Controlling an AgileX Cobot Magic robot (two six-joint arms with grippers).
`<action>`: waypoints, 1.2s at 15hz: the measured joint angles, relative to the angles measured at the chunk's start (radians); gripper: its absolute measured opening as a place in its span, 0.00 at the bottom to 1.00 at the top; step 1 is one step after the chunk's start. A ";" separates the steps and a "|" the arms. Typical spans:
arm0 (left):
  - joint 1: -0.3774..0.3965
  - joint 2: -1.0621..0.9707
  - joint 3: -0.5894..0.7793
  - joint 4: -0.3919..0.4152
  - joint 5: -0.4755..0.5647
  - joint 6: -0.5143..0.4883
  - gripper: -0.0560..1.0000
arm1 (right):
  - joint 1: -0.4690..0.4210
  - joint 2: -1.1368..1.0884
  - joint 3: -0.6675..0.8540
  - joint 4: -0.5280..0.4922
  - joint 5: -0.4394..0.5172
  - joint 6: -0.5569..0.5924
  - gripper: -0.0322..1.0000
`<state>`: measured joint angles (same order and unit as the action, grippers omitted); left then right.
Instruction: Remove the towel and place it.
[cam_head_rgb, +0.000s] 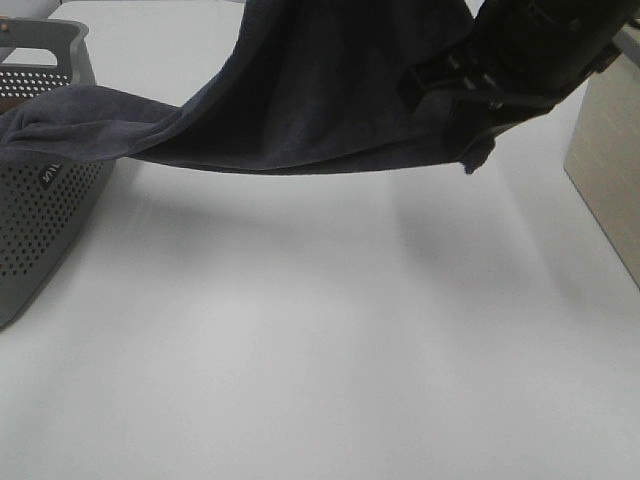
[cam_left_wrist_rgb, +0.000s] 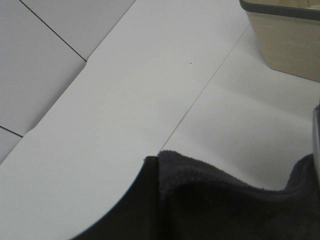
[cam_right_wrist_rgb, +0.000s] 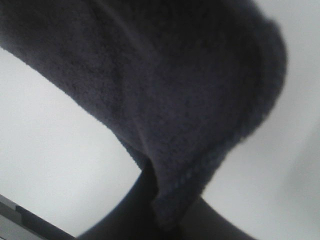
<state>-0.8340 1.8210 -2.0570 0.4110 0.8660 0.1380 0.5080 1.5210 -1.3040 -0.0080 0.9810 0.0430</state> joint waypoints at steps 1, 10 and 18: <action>0.000 0.000 0.000 0.019 0.000 0.000 0.05 | 0.000 0.000 -0.026 -0.022 0.032 0.000 0.04; 0.135 0.000 0.000 0.220 -0.162 -0.082 0.05 | 0.000 0.050 -0.570 -0.379 0.163 -0.028 0.04; 0.322 0.000 0.000 0.208 -0.588 -0.106 0.05 | 0.000 0.090 -0.606 -0.617 -0.251 -0.025 0.04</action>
<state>-0.5120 1.8210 -2.0570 0.6190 0.2780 0.0320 0.5080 1.6110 -1.9100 -0.6250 0.7300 0.0180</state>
